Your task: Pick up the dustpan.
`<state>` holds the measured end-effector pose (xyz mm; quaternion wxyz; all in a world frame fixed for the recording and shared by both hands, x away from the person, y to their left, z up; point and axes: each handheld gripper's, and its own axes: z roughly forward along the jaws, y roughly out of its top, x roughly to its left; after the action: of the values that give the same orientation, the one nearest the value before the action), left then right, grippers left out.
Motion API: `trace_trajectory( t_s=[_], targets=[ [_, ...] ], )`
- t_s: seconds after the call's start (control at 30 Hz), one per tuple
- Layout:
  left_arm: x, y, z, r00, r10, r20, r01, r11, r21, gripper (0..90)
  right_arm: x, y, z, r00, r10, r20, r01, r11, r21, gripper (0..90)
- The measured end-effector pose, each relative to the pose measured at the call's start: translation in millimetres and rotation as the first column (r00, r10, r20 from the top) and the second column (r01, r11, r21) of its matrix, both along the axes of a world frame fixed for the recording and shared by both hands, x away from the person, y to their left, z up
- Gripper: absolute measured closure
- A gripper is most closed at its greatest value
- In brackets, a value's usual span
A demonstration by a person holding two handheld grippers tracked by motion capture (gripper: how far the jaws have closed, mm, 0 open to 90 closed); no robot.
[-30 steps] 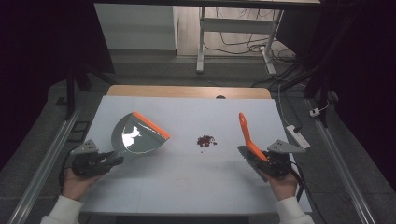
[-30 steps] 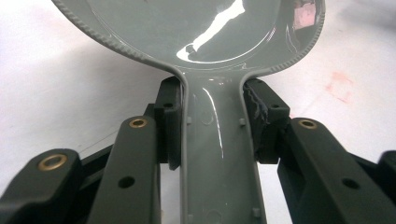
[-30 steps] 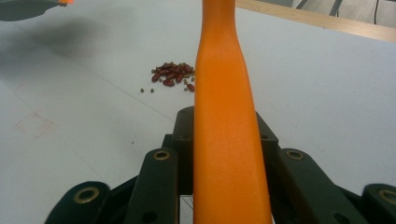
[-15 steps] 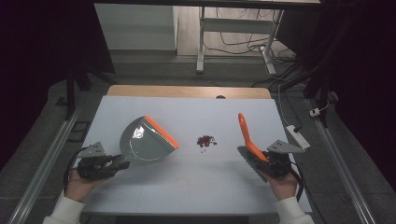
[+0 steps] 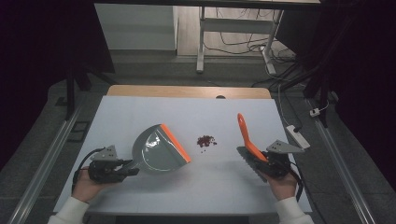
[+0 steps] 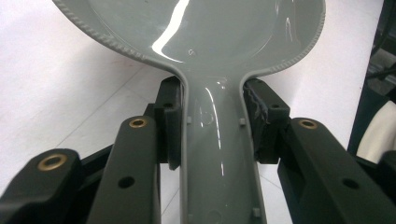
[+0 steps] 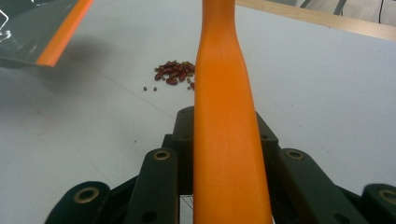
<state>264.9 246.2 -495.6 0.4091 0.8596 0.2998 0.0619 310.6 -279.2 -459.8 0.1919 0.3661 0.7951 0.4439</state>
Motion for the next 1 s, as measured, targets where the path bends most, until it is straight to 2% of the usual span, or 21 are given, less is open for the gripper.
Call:
trace_trajectory(
  t_s=[0.2,0.3,0.43,0.53,0.6,0.7,0.8,1.0],
  targets=[
    [6.6,-14.8,-1.0,0.9983,-0.055,-0.015,0.056,0.9980,0.029,61.3,-0.1,1.7,-0.1,1.0000,0.007,0.004,-0.007,1.000,-0.003,70.7],
    [15.7,-22.6,-0.1,0.9964,-0.082,-0.022,0.083,0.9952,0.051,61.3,-0.2,1.5,0.1,1.0000,0.008,0.004,-0.008,1.000,-0.001,70.7],
    [30.3,-31.9,0.1,0.9918,-0.115,-0.055,0.120,0.9888,0.089,61.3,-0.9,1.5,0.7,1.0000,0.005,0.007,-0.005,1.000,-0.003,70.7],
    [35.1,-33.8,-2.7,0.9898,-0.121,-0.076,0.128,0.9874,0.094,61.3,-1.8,1.9,0.8,1.0000,0.006,0.008,-0.006,1.000,-0.006,70.7],
    [35.0,-33.3,-3.8,0.9892,-0.120,-0.084,0.129,0.9851,0.113,61.3,-1.3,1.3,0.1,1.0000,0.007,0.006,-0.007,1.000,-0.006,70.7],
    [34.5,-34.2,-4.3,0.9912,-0.102,-0.084,0.112,0.9857,0.125,61.2,-1.1,0.1,-1.8,0.9999,0.012,0.005,-0.012,1.000,-0.007,70.7],
    [35.9,-37.1,-4.5,0.9883,-0.115,-0.100,0.126,0.9851,0.117,61.2,-0.9,0.8,-2.1,1.0000,0.010,0.001,-0.010,1.000,-0.010,70.6],
    [41.6,-47.4,-7.7,0.9849,-0.121,-0.124,0.138,0.9803,0.141,61.2,1.3,7.3,-0.8,0.9998,0.017,0.006,-0.017,1.000,-0.016,70.7]
  ],
)
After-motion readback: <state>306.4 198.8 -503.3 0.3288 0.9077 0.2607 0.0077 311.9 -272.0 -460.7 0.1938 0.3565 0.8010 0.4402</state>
